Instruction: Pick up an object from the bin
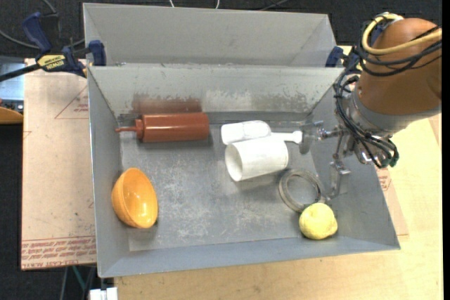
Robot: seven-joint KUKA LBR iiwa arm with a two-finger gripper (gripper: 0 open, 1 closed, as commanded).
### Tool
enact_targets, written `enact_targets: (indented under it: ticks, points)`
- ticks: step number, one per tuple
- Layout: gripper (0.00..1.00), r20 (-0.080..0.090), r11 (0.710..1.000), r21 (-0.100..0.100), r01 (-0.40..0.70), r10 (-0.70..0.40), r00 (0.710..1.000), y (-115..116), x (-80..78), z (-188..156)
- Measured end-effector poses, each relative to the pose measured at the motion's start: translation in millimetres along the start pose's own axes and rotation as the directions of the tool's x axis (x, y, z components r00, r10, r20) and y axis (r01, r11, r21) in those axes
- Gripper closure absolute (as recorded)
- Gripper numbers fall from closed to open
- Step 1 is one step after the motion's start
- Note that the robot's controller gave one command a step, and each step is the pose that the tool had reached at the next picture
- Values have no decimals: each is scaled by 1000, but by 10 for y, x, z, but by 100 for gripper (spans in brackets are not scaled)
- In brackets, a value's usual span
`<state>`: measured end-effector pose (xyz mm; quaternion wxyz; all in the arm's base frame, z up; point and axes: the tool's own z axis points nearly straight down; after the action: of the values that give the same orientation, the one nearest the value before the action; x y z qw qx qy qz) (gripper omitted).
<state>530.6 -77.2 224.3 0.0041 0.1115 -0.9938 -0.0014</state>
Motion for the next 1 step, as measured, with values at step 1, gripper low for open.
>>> enact_targets:
  ticks: [1]
  points:
    - [0,25,996,-2,89,-89,996,688,-622,223]
